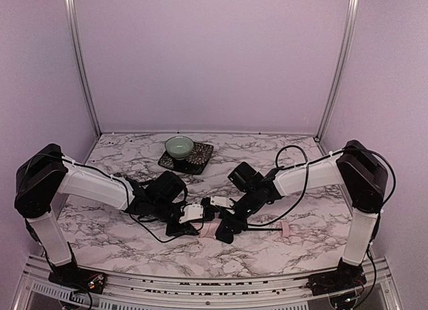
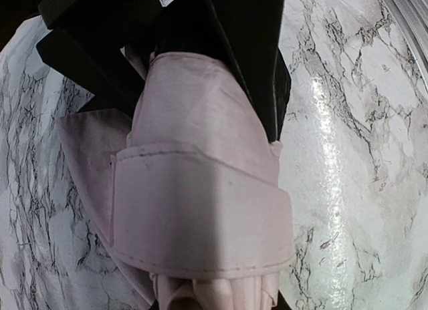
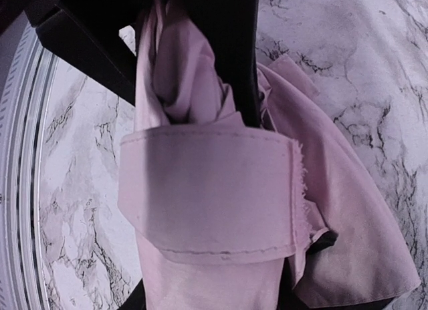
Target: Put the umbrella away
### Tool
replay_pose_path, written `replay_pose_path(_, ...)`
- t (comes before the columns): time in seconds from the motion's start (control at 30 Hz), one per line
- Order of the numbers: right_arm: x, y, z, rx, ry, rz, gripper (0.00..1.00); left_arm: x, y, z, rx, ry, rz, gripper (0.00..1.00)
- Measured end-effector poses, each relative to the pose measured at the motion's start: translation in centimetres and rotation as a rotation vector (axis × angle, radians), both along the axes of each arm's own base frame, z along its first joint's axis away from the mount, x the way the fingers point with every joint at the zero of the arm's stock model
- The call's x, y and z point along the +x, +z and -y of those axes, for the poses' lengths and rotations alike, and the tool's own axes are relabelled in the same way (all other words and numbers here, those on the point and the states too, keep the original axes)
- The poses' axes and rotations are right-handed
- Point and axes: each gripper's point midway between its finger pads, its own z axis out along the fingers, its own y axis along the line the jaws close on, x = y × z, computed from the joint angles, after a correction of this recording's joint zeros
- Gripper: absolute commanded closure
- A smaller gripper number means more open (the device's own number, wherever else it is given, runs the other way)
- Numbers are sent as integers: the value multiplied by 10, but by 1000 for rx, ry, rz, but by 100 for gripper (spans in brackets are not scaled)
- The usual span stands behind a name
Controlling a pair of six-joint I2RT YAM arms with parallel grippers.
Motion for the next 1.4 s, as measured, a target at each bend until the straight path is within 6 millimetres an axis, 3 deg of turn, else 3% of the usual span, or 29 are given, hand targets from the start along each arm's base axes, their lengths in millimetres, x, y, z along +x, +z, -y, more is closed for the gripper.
replay_pose_path(0.2, 2, 2, 5, 2, -32, 34, 52, 3, 1, 2, -5, 9, 16, 100)
replay_pose_path(0.33, 15, 10, 23, -31, -125, 113, 41, 7, 0, 7, -20, 60, -5, 100)
replay_pose_path(0.6, 44, 62, 57, 9, -331, 339, 41, 44, 1, 18, -34, 270, -52, 100)
replay_pose_path(0.77, 50, 79, 67, 102, -498, 355, 55, 71, 3, 12, -45, 453, -76, 100)
replay_pose_path(0.87, 48, 79, 62, 234, -604, 303, 65, 83, 4, 6, -62, 561, -111, 100)
replay_pose_path(0.97, 40, 57, 49, 265, -652, 223, 68, 90, 4, 3, -78, 638, -146, 100)
replay_pose_path(1.07, 40, 35, 23, 273, -670, 164, 67, 93, 3, 4, -95, 690, -176, 100)
replay_pose_path(1.27, 62, 18, -21, 339, -709, 118, 68, 97, 3, 6, -118, 750, -215, 100)
replay_pose_path(1.4, 82, 15, -33, 372, -752, 114, 76, 99, 2, 8, -125, 765, -227, 100)
